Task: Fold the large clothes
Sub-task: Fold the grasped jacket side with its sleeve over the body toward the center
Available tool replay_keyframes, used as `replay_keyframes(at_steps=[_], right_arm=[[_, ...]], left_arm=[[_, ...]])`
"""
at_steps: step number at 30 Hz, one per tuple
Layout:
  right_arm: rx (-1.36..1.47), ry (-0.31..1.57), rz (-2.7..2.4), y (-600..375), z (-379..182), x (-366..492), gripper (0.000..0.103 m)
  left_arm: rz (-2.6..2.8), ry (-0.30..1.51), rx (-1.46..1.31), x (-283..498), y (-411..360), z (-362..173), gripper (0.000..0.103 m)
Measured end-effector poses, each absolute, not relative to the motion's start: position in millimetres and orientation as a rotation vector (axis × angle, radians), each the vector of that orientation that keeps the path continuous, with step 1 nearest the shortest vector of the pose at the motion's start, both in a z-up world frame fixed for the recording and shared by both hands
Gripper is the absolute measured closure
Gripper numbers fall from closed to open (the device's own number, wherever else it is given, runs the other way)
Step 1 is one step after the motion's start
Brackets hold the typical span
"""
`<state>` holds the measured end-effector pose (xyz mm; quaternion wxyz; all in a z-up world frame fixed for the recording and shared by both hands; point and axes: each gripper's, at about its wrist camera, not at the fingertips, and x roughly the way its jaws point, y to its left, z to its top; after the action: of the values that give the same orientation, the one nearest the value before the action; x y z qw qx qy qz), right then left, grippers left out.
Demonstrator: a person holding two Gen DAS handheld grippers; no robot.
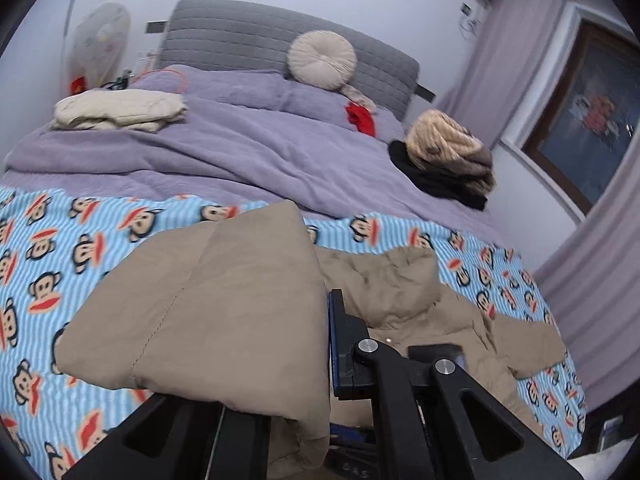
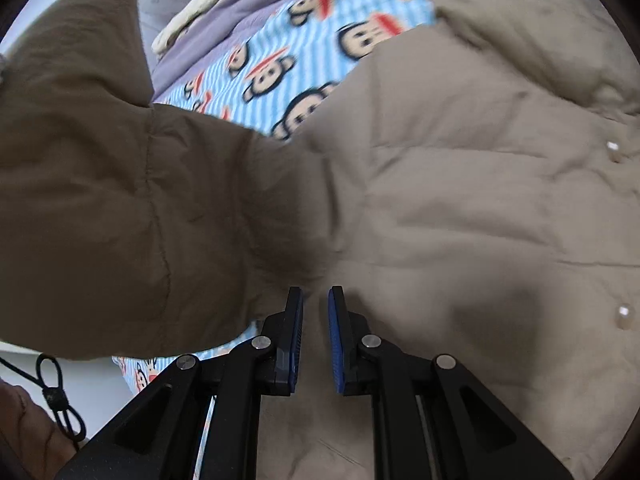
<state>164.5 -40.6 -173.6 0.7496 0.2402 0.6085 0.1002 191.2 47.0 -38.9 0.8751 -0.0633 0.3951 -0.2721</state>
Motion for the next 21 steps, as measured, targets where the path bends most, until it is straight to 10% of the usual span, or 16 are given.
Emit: replay_keyframes(at_steps=[10, 12, 13, 19, 21], right_arm=[[0.617, 1.280, -0.203, -266, -155, 56, 0.089], [0.640, 1.273, -0.244, -286, -157, 41, 0.089], [0.642, 1.268, -0.255, -291, -159, 38, 0.089], [0.552, 1.258, -0.239, -289, -149, 54, 0.086], [0.467, 1.236, -0.197, -271, -138, 62, 0.060]], left_arm=[[-0.469, 1.034, 0.305, 155, -131, -160, 0.092], [-0.493, 1.064, 0.286, 147, -128, -169, 0.050], [-0.493, 1.064, 0.276, 142, -124, -168, 0.011], [-0.450, 0.981, 0.286, 119, -76, -130, 0.004], [-0.359, 0.969, 0.232, 126, -39, -117, 0.004]])
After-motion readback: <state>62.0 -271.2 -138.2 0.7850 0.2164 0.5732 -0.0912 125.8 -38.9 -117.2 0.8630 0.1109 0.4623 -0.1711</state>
